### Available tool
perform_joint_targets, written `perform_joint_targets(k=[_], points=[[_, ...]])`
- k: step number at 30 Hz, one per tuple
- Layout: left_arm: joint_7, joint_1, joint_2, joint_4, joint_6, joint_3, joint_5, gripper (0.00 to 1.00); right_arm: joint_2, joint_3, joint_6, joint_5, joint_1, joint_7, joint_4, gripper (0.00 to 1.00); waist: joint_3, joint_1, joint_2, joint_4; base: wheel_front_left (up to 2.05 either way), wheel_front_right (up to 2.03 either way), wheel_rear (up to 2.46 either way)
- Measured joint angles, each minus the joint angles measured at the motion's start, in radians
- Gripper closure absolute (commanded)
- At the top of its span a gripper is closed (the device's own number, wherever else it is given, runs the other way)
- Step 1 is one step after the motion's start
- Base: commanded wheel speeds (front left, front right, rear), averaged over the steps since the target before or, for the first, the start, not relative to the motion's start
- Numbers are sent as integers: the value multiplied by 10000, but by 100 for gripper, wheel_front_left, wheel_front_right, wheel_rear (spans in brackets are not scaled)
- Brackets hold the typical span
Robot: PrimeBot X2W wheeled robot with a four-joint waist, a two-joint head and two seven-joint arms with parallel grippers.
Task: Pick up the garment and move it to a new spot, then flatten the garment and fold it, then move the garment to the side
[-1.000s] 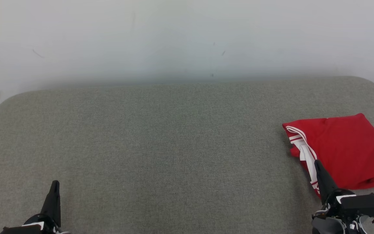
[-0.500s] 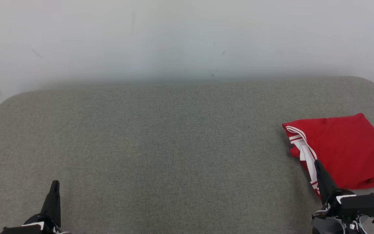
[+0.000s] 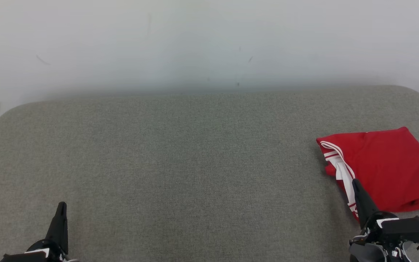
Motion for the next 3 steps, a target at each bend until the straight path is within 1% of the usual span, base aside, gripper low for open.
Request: perform_joint_targets(k=[3], points=[[0, 0, 0, 0, 0, 0, 0, 100, 0, 0, 0, 0, 0, 0, 0, 100, 0, 0, 0, 0, 0, 0, 0]])
